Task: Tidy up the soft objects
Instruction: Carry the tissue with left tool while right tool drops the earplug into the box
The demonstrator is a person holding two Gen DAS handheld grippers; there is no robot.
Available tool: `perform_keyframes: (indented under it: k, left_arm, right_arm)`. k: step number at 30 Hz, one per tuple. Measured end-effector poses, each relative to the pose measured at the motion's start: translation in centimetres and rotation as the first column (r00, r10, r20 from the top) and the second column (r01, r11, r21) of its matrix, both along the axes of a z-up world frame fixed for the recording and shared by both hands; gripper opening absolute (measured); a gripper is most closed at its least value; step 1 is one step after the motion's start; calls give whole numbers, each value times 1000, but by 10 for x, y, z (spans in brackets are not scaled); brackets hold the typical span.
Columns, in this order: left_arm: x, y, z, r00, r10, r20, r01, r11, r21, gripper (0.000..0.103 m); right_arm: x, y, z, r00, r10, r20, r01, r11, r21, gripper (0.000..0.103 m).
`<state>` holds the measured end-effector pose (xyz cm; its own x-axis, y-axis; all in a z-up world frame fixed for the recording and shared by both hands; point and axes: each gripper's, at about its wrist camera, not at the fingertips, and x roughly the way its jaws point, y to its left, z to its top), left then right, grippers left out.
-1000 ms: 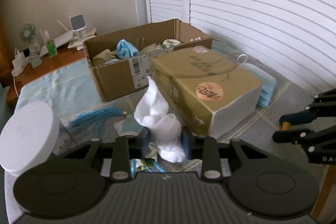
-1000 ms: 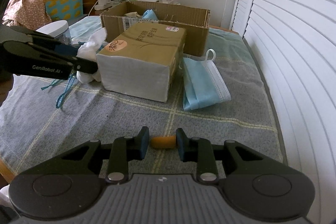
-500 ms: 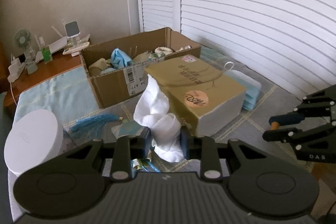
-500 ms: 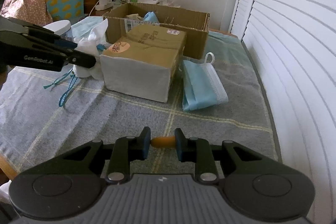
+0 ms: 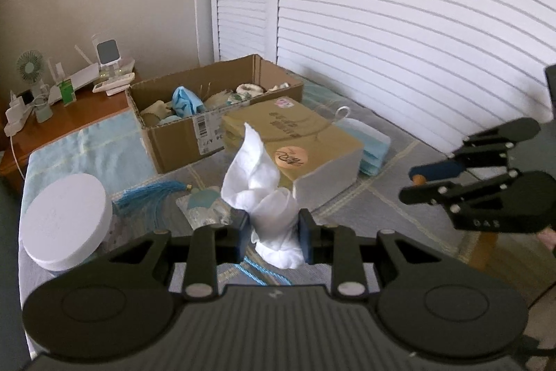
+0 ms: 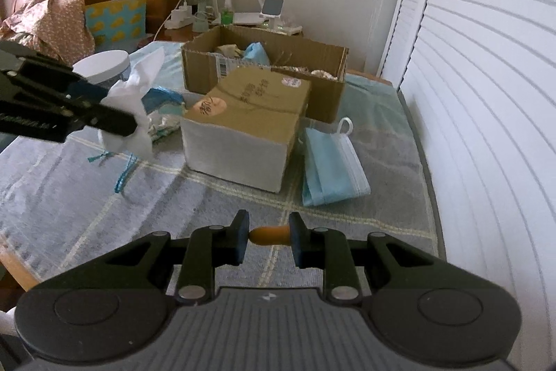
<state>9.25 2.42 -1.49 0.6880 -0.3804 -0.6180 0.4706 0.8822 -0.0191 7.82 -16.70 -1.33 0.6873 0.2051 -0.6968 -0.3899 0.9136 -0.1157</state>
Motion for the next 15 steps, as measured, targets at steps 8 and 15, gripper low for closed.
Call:
perform_keyframes:
  k: [8, 15]
  left_arm:
    - [-10, 12, 5, 1000, 7, 8, -7, 1000, -24, 27]
    - [-12, 23, 3, 1000, 28, -4, -28, 999, -31, 27]
  right_arm:
    - [9, 11, 26, 998, 36, 52, -37, 999, 7, 29]
    - [32, 27, 43, 993, 75, 92, -75, 997, -8, 29]
